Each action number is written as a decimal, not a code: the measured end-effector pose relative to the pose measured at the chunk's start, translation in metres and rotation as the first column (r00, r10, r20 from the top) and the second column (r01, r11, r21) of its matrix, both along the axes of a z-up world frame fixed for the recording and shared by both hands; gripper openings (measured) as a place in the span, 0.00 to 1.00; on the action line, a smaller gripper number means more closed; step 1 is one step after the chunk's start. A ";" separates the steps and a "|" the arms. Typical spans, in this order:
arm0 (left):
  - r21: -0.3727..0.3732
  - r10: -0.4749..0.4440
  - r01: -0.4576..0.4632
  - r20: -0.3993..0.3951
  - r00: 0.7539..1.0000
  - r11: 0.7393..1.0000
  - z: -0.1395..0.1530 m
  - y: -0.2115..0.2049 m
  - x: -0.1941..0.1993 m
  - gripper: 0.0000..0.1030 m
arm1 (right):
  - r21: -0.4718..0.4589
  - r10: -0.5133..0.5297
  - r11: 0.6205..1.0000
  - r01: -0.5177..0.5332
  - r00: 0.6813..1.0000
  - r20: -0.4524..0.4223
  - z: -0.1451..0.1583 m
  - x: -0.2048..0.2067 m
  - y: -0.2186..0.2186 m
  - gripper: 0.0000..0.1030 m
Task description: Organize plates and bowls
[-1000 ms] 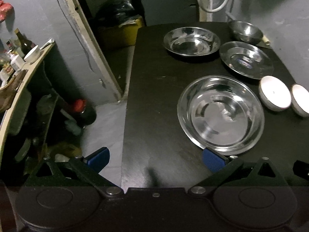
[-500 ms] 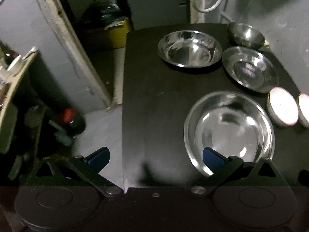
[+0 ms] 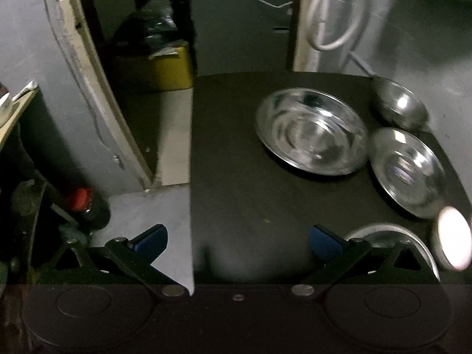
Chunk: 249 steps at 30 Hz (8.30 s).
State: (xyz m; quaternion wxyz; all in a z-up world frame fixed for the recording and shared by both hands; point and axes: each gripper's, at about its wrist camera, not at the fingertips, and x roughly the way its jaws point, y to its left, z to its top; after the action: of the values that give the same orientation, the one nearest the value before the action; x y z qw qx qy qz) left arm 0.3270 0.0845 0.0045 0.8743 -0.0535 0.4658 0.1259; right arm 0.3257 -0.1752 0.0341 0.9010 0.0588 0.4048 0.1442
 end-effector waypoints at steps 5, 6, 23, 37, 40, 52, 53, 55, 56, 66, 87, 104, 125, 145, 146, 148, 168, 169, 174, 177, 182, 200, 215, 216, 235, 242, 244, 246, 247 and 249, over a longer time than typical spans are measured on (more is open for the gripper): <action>0.001 0.033 -0.033 0.014 0.999 0.999 -0.004 0.010 0.021 0.99 | 0.014 0.059 0.998 -0.061 0.995 0.074 0.002 0.043 0.021 1.00; 0.001 0.040 -0.040 0.021 0.999 0.999 -0.004 0.010 0.027 0.99 | 0.036 0.074 0.996 -0.077 0.993 0.090 0.002 0.052 0.024 1.00; -0.072 0.138 -0.128 0.169 0.976 0.989 -0.037 0.022 0.106 0.99 | -0.011 0.313 0.950 -0.313 0.949 0.036 -0.055 0.211 0.094 0.95; -0.229 0.182 -0.145 0.151 0.972 0.963 -0.056 0.023 0.117 0.66 | -0.058 0.335 0.940 -0.336 0.942 -0.028 -0.085 0.249 0.115 0.68; -0.259 0.186 -0.146 0.140 0.973 0.955 -0.059 0.024 0.118 0.47 | -0.062 0.328 0.942 -0.330 0.944 -0.044 -0.090 0.251 0.117 0.60; -0.313 0.213 -0.155 0.158 0.964 0.937 -0.071 0.034 0.110 0.10 | -0.012 0.333 0.942 -0.335 0.940 -0.071 -0.092 0.251 0.116 0.32; -0.311 0.216 -0.158 0.161 0.963 0.937 -0.071 0.035 0.109 0.10 | 0.016 0.332 0.943 -0.332 0.940 -0.074 -0.091 0.250 0.113 0.30; -0.326 0.219 -0.156 0.169 0.961 0.932 -0.072 0.039 0.107 0.10 | 0.042 0.340 0.940 -0.338 0.938 -0.061 -0.086 0.247 0.108 0.27; -0.339 0.221 -0.152 0.174 0.960 0.928 -0.072 0.041 0.106 0.10 | 0.037 0.345 0.938 -0.343 0.937 -0.049 -0.083 0.243 0.107 0.25; -0.403 0.218 -0.088 0.290 0.932 0.911 -0.059 0.048 0.085 0.10 | -0.002 0.356 0.934 -0.357 0.931 0.076 -0.035 0.208 0.101 0.25; -0.389 0.069 0.104 0.407 0.911 0.916 -0.006 0.020 0.028 0.11 | -0.036 0.228 0.974 -0.226 0.954 0.192 0.030 0.112 0.061 0.25; -0.394 -0.052 0.208 0.370 0.928 0.895 -0.005 -0.010 -0.025 0.11 | -0.038 0.152 0.988 -0.148 0.974 0.170 0.042 0.043 0.024 0.25; -0.182 -0.268 0.313 0.237 0.934 0.932 -0.046 -0.036 -0.067 0.14 | 0.096 0.021 0.995 -0.014 0.998 -0.063 -0.042 -0.011 -0.001 0.29; -0.118 -0.278 0.299 0.165 0.946 0.947 -0.067 -0.046 -0.058 0.17 | -0.082 0.069 0.994 -0.071 0.997 -0.030 -0.065 -0.019 0.025 0.35; -0.120 -0.276 0.296 0.160 0.948 0.948 -0.067 -0.046 -0.058 0.18 | -0.091 0.076 0.993 -0.078 0.997 -0.026 -0.065 -0.019 0.026 0.36; -0.122 -0.271 0.290 0.148 0.951 0.949 -0.067 -0.046 -0.055 0.18 | -0.097 0.088 0.991 -0.090 0.996 -0.023 -0.065 -0.019 0.027 0.38; -0.141 -0.216 0.236 0.145 0.966 0.961 -0.061 -0.047 -0.047 0.66 | -0.115 0.148 0.982 -0.152 0.988 -0.042 -0.068 -0.019 0.022 0.73; -0.134 -0.210 0.231 0.154 0.965 0.964 -0.058 -0.047 -0.047 0.70 | -0.114 0.150 0.981 -0.154 0.988 -0.042 -0.068 -0.019 0.020 0.75; -0.106 -0.188 0.212 0.198 0.962 0.972 -0.045 -0.049 -0.031 0.98 | -0.092 0.156 0.983 -0.158 0.987 -0.033 -0.066 -0.016 0.010 0.87; -0.090 -0.182 0.208 0.233 0.955 0.974 -0.040 -0.052 -0.012 0.99 | -0.085 0.145 0.986 -0.145 0.989 -0.002 -0.061 -0.008 0.002 0.98; -0.061 -0.176 0.203 0.296 0.939 0.977 -0.039 -0.061 0.025 0.99 | -0.076 0.099 0.993 -0.094 0.993 0.065 -0.052 0.027 -0.016 1.00; 0.050 -0.144 0.141 0.050 0.988 0.989 -0.069 -0.100 0.118 0.99 | -0.129 0.033 0.991 -0.034 0.999 -0.011 -0.085 0.153 -0.023 1.00; 0.129 -0.172 0.168 0.018 0.985 0.977 -0.068 -0.117 0.119 0.98 | -0.121 0.101 0.987 -0.105 0.994 -0.038 -0.094 0.163 -0.014 0.80; 0.127 -0.175 0.171 0.017 0.984 0.977 -0.067 -0.118 0.119 0.97 | -0.117 0.103 0.987 -0.108 0.994 -0.042 -0.095 0.164 -0.014 0.76; 0.047 -0.249 0.247 0.030 0.968 0.968 -0.062 -0.126 0.117 0.52 | -0.088 0.089 0.992 -0.094 0.994 -0.061 -0.097 0.162 -0.013 0.52; -0.067 -0.269 0.271 0.047 0.962 0.960 -0.066 -0.120 0.114 0.28 | -0.057 0.069 0.996 -0.073 0.995 -0.068 -0.096 0.161 -0.016 0.46; -0.070 -0.265 0.268 0.051 0.963 0.961 -0.065 -0.117 0.111 0.27 | -0.048 0.063 0.997 -0.066 0.996 -0.067 -0.096 0.160 -0.016 0.43; -0.076 -0.262 0.266 0.060 0.963 0.961 -0.063 -0.114 0.109 0.26 | -0.037 0.059 0.997 -0.062 0.996 -0.060 -0.094 0.158 -0.017 0.40; -0.075 -0.261 0.266 0.068 0.963 0.961 -0.061 -0.113 0.108 0.26 | -0.035 0.059 0.997 -0.061 0.997 -0.055 -0.093 0.156 -0.016 0.40; -0.069 -0.263 0.270 0.089 0.961 0.960 -0.055 -0.111 0.105 0.26 | -0.036 0.062 0.997 -0.063 0.997 -0.035 -0.088 0.152 -0.014 0.40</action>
State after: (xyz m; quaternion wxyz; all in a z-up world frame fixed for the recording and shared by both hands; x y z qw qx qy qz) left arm 0.4319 -0.0267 -0.0507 0.8981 -0.0306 0.4384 -0.0141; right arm 0.4775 -0.1895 -0.0539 0.8900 0.0320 0.4244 0.1637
